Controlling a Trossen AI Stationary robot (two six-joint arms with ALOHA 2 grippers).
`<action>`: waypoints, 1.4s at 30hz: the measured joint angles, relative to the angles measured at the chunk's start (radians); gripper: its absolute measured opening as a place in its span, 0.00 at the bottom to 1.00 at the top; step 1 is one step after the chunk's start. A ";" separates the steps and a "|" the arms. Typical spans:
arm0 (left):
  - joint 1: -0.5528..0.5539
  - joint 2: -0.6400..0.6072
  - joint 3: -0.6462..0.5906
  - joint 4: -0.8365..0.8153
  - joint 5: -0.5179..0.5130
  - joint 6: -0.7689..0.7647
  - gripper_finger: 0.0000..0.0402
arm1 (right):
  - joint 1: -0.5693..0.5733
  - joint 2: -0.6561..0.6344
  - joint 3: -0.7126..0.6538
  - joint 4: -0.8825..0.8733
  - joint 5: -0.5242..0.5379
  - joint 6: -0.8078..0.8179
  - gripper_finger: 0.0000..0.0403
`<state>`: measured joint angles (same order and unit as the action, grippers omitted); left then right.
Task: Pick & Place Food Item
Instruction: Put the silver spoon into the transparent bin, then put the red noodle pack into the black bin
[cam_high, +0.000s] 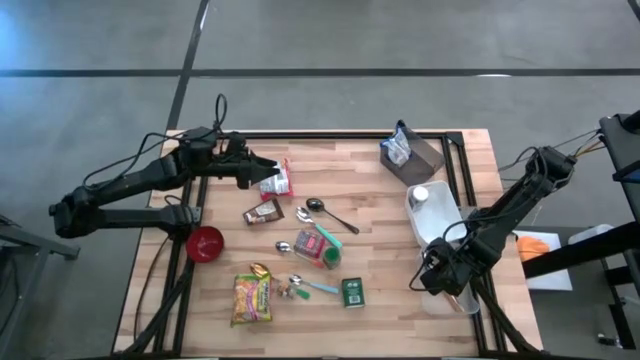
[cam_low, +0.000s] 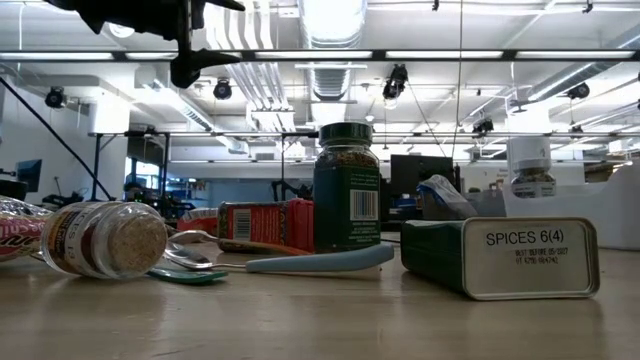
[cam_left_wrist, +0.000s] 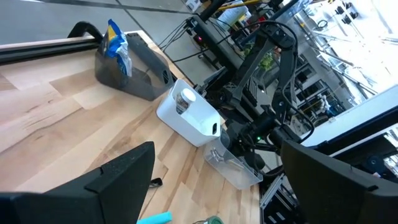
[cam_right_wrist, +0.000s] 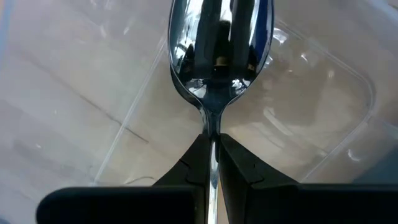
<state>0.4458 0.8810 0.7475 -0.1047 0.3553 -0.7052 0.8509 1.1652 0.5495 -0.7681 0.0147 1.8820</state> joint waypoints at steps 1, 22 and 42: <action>0.000 0.000 0.000 0.000 0.000 0.000 0.87 | 0.000 0.000 0.000 0.000 0.000 -0.001 0.04; 0.000 0.000 0.000 -0.005 0.000 -0.003 0.87 | 0.000 0.002 0.015 0.020 -0.012 0.006 0.31; 0.152 0.024 -0.001 -0.382 -0.300 -0.324 0.87 | 0.000 0.002 0.265 -0.103 -0.015 -0.028 0.54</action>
<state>0.5975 0.9054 0.7469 -0.4871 0.0553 -1.0296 0.8505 1.1667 0.8143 -0.8709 -0.0002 1.8542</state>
